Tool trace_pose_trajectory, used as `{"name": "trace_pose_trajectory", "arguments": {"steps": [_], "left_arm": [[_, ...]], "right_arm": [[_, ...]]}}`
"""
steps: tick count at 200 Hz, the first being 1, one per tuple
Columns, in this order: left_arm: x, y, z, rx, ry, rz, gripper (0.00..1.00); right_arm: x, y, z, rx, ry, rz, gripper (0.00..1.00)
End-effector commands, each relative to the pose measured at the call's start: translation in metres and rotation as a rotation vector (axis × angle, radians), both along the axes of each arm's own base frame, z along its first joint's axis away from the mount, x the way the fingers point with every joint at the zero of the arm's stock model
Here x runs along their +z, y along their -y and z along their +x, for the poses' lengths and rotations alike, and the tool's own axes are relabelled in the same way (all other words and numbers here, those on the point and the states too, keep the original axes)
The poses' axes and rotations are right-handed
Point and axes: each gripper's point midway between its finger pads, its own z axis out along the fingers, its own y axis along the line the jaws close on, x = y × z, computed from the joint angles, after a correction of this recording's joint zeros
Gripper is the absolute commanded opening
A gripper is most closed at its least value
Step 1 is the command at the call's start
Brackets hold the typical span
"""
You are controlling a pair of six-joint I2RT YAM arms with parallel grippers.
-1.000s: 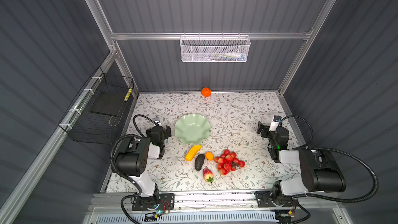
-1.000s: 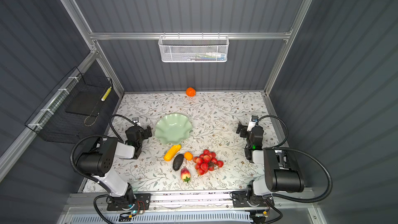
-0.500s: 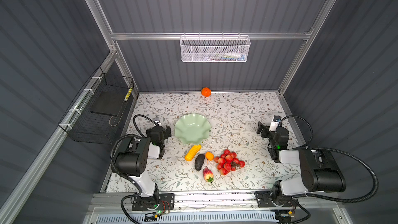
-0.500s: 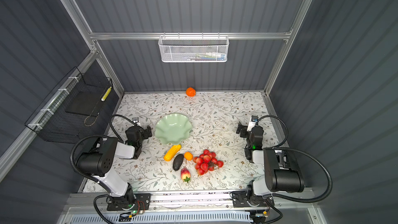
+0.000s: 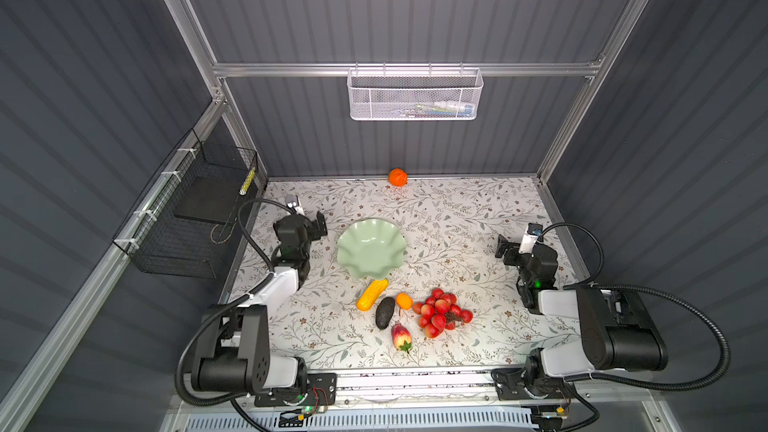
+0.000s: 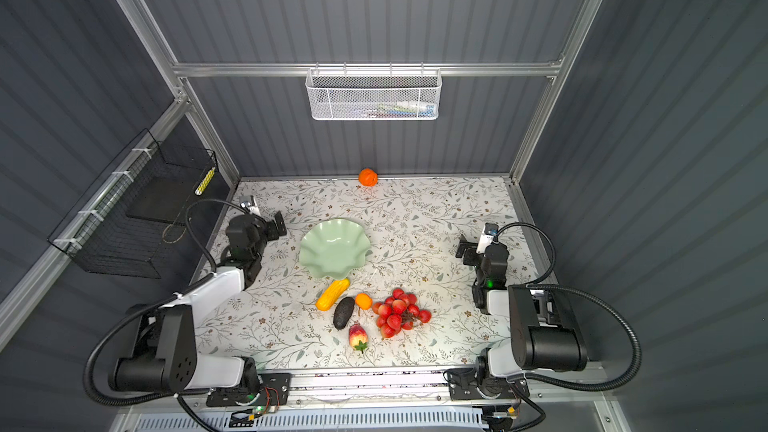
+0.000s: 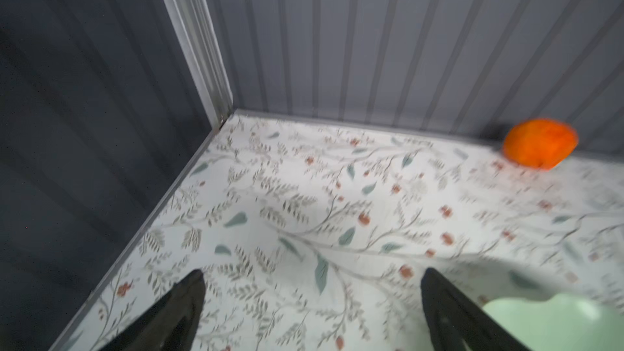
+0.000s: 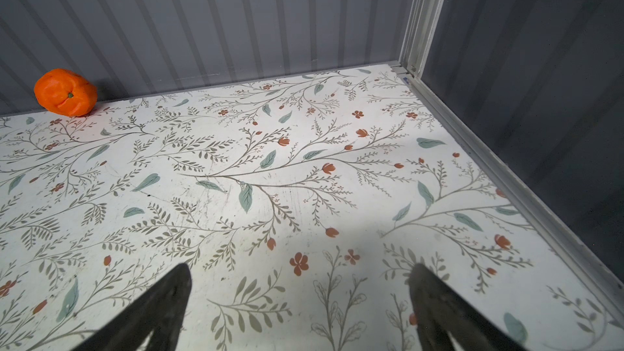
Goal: Place and organize the fake fruits in the fruit bowl
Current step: 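Reach the left gripper toward the orange fruit by the far wall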
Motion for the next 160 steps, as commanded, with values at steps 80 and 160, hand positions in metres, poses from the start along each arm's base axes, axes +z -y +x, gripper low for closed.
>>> {"name": "trace_pose_trajectory", "arguments": {"steps": [80,160], "left_arm": [[-0.030,0.171,0.171,-0.420,-0.299,-0.074,1.00],[-0.069,0.240,0.231,-0.545,-0.190,-0.246,1.00]], "right_arm": [[0.014,-0.001,0.004,0.003,0.045,-0.014,0.99],[0.068,-0.017,0.030,-0.046,-0.128,0.215,0.99]]}}
